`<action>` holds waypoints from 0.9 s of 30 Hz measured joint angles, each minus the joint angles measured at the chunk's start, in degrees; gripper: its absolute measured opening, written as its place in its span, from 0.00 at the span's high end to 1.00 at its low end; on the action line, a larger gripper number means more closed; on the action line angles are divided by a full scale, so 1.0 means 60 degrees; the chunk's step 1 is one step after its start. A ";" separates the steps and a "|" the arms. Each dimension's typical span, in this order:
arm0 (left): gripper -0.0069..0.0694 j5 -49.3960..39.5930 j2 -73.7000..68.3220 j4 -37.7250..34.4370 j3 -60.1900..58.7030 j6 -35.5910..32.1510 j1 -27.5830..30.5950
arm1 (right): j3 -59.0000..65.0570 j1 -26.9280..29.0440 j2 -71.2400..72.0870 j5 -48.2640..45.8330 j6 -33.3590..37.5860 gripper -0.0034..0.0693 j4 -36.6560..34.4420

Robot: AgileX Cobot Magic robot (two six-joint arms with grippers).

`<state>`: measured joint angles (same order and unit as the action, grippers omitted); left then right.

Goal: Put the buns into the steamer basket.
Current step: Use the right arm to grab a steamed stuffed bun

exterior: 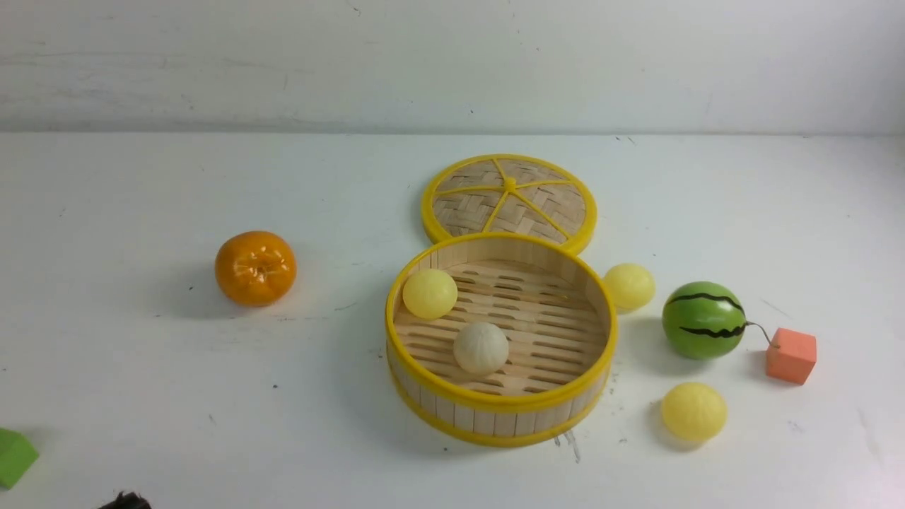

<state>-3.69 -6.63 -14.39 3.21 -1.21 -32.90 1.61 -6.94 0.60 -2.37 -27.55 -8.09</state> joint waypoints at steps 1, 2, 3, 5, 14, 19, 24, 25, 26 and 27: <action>0.93 -0.0010 0.0000 0.0000 -0.0084 0.0000 0.0000 | 0.0000 0.0000 0.0000 0.0311 -0.0266 0.62 -0.0140; 0.93 -0.0021 0.0000 0.0000 -0.0171 0.0000 0.0000 | 0.0000 0.0000 0.0000 0.0645 -0.0664 0.62 -0.0342; 0.93 -0.0069 0.0000 0.0000 -0.0259 0.0000 0.0000 | -0.0133 0.0000 -0.0015 0.0757 -0.1141 0.62 -0.0545; 0.93 -0.0137 0.0000 0.0000 -0.0347 0.0000 0.0000 | -0.0631 0.0000 -0.0238 0.0396 -0.1544 0.62 -0.0597; 0.93 -0.0712 0.0000 0.0000 -0.0452 0.0000 0.0000 | -0.6325 -0.1091 -0.6196 -0.7238 0.1906 0.62 0.0964; 0.93 -0.0881 0.0000 0.0000 -0.0452 0.0000 0.0000 | -0.8383 -0.1202 -0.9741 -0.8819 0.3007 0.62 0.0780; 0.93 -0.0907 0.0000 0.0000 -0.0452 0.0000 0.0000 | -0.9363 -0.1221 -1.2331 -0.8658 0.3184 0.62 0.0271; 0.93 -0.0915 0.0000 0.0000 -0.0452 0.0000 0.0000 | -0.9514 -0.1221 -1.2758 -0.8536 0.3243 0.62 0.0204; 0.93 -0.0915 0.0000 0.0000 -0.0452 0.0000 0.0000 | -0.9629 -0.1232 -1.3152 -0.8443 0.3272 0.62 0.0156; 0.93 -0.0915 0.0000 0.0000 -0.0452 0.0000 0.0000 | -0.9811 -0.1255 -1.3579 -0.8312 0.3307 0.62 0.0147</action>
<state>-9.17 -6.63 -14.39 0.50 -1.21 -32.90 -57.26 -14.47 -80.87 -52.25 -7.71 -7.21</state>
